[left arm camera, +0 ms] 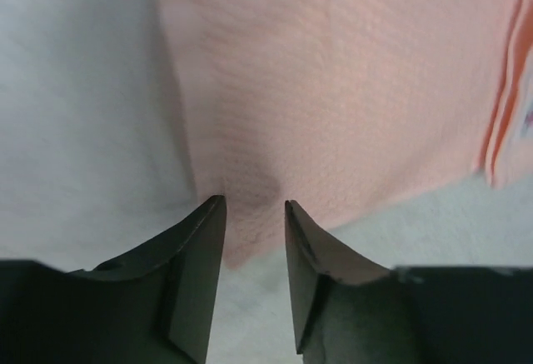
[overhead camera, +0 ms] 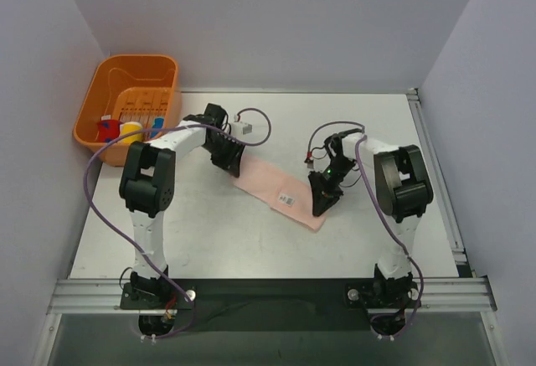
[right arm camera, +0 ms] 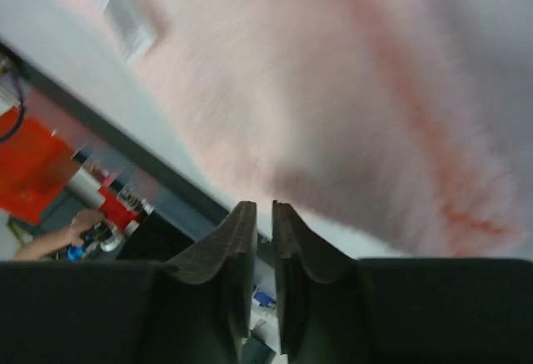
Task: Roll the towels
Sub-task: Fold the towel
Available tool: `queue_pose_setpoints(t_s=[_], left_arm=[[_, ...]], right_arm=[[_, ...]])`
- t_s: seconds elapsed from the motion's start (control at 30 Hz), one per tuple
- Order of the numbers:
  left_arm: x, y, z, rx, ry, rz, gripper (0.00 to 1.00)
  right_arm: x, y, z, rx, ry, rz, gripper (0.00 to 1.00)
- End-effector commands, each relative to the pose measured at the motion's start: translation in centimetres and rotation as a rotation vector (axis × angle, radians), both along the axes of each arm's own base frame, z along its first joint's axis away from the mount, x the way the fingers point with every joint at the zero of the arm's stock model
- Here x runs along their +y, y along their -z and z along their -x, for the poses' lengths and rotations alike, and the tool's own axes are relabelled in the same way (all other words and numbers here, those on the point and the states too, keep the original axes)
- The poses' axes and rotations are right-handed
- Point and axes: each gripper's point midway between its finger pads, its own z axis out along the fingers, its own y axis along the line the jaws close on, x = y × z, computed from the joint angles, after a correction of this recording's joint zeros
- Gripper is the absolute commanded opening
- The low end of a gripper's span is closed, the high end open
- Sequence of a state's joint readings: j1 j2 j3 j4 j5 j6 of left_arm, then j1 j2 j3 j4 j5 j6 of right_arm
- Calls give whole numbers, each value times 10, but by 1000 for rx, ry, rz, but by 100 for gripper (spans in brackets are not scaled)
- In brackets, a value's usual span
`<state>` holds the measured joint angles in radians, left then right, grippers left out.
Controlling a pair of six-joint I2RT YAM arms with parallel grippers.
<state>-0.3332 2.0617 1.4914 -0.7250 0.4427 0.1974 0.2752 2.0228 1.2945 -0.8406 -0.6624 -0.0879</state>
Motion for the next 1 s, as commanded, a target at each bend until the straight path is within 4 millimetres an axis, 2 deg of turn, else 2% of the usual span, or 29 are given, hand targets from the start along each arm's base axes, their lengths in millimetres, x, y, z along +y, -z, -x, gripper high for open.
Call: queue_pose_setpoints(t_s=[0.0,0.03,0.07,0.1,0.13,0.17,0.2,0.27,0.33,0.43,0.6,0.77,0.83,0.87,0.9,0.97], left_arm=[[4,-34,-78,-171,-30,-11,49],[4,-44,-83,-175,-34,16,57],[3,-60,-87,-199,-35,37,59],[2,-68,-86,-208,-29,55,61],[3,-71,-82,-209,-23,63,61],[4,-84,-78,-232,-13,74,61],[5,-74,-63,-190,-6,73,61],[1,-76,-49,-175,-1,86,61],[-2,-61,-30,-117,-1,91,60],[-9,-45,-15,-59,-14,100,57],[-17,-26,-7,-10,-38,103,54],[-21,-6,-18,16,-53,98,52],[-25,-5,-28,3,-57,103,52],[-26,4,-30,19,-57,104,52],[-32,1,-37,9,-52,124,51],[-37,12,-43,24,-52,137,50]], right_arm=[[55,-79,28,-93,-94,-303,20],[56,-89,25,-119,-87,-328,24],[57,-99,15,-168,-82,-342,25],[48,-104,1,-205,-41,-339,25],[41,-104,-8,-223,-15,-321,26],[30,-96,-23,-244,16,-263,28],[21,-89,-34,-260,41,-225,29],[5,-71,-50,-250,67,-136,29],[0,-60,-53,-239,64,-96,29],[0,-44,-48,-179,64,-70,28],[0,-22,-31,-91,46,-50,27],[0,-3,1,14,15,-36,22],[8,-1,12,41,-5,-60,20],[14,0,21,67,-11,-81,20],[19,1,23,63,-22,-94,20],[39,-1,34,86,-60,-131,20]])
